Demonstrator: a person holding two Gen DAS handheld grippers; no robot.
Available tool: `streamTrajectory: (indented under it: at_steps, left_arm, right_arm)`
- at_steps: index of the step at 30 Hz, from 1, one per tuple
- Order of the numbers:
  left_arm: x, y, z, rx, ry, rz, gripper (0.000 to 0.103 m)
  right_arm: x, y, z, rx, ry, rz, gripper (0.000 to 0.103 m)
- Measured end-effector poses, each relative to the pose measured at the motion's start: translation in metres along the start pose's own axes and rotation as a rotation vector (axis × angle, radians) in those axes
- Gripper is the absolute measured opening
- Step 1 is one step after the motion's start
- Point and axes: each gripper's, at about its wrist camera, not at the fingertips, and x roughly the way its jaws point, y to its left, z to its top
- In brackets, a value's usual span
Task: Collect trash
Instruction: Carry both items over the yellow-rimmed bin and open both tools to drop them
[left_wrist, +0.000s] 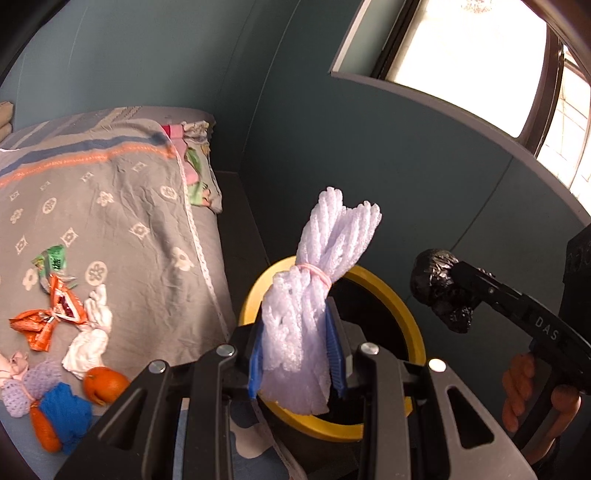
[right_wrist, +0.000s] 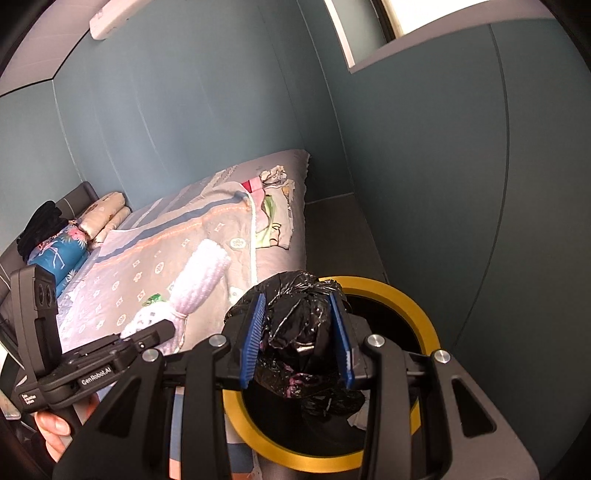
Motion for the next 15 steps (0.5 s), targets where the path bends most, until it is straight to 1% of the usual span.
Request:
streamTrajectory:
  at_steps: [3,8,14,15]
  left_arm:
    - [0.015,-0.005,-0.003,0.011,0.018,0.008,0.027]
    - [0.037,-0.006,-0.009,0.001,0.05,-0.007,0.027]
    - [0.055,-0.007,-0.015,0.008,0.069,0.0,0.029]
    - [0.056,-0.006,-0.016,0.003,0.074,-0.005,0.031]
  right_arm:
    - [0.009,-0.003,-0.003,0.009,0.015,-0.004,0.034]
    - [0.026,-0.011,-0.004,0.027,0.043,-0.012,0.034]
    - [0.042,-0.019,-0.005,0.027,0.054,-0.036,0.035]
    - [0.041,-0.02,-0.007,0.028,0.055,-0.038,0.035]
